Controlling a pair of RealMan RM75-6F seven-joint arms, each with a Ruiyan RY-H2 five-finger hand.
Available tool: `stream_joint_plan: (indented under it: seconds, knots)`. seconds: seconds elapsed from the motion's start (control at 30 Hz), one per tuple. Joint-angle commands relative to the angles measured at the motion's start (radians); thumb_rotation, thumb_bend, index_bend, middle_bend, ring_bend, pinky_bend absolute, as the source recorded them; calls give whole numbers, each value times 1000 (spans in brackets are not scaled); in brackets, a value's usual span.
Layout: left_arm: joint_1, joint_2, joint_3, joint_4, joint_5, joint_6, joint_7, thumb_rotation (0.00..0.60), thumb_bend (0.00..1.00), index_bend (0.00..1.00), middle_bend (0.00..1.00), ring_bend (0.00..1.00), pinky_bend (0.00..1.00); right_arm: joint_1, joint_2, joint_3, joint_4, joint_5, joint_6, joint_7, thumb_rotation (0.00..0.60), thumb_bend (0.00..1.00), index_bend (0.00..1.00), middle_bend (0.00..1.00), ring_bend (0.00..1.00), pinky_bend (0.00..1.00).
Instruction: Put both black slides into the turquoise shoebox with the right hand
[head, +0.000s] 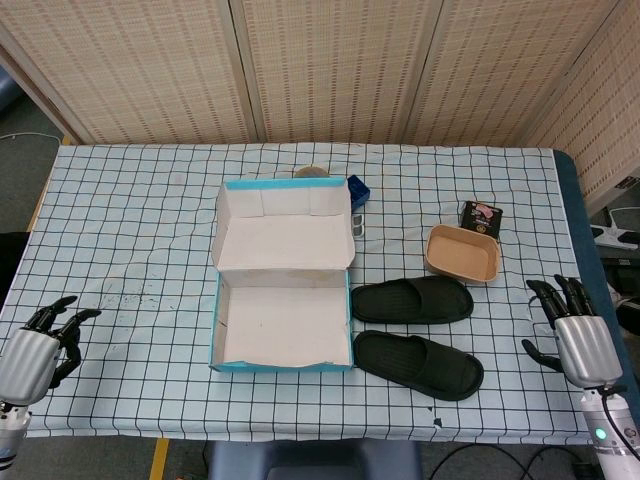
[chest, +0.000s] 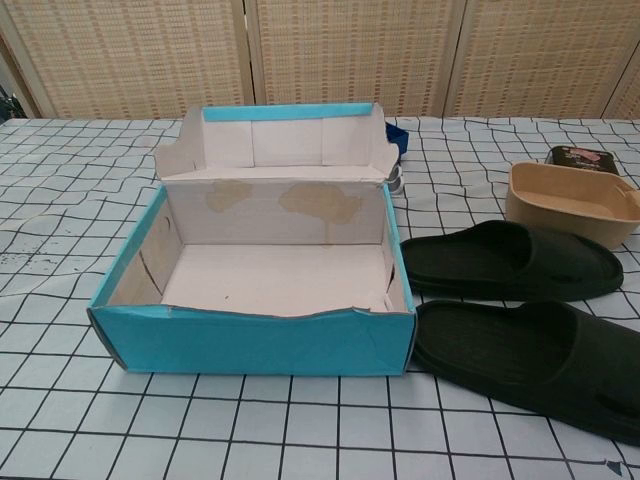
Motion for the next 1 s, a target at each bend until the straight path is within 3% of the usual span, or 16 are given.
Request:
stream_joint_plan:
  seconds: [0.03, 0.3, 0.4, 0.47, 0.53, 1.0]
  knots:
    - [0, -19, -14, 9, -48, -32, 63, 600, 454, 309, 251, 175, 311, 2, 5, -6, -2, -8, -6, 8, 600, 135, 109, 129, 0, 52]
    - [-8, 16, 13, -49, -61, -88, 67, 600, 455, 306, 248, 175, 315, 11, 35, -41, -15, -39, -46, 15, 600, 135, 102, 129, 0, 54]
    - [-2, 25, 13, -72, -77, -95, 118, 600, 428, 177, 153, 152, 308, 9, 22, -43, 3, -66, -22, -9, 600, 135, 79, 129, 0, 54]
    - [1, 31, 8, -103, -90, -96, 141, 600, 402, 51, 48, 82, 294, 8, 18, -48, 13, -75, -18, -2, 600, 131, 54, 129, 0, 54]
    - [1, 34, 12, -111, -75, -84, 144, 600, 385, 4, 2, 35, 289, 13, 27, -56, 10, -76, -37, 12, 600, 126, 27, 129, 0, 54]
    - [15, 57, 18, -161, -104, -96, 177, 600, 384, 0, 0, 18, 272, 63, 79, -136, -46, -112, -196, 36, 600, 67, 17, 126, 0, 55]
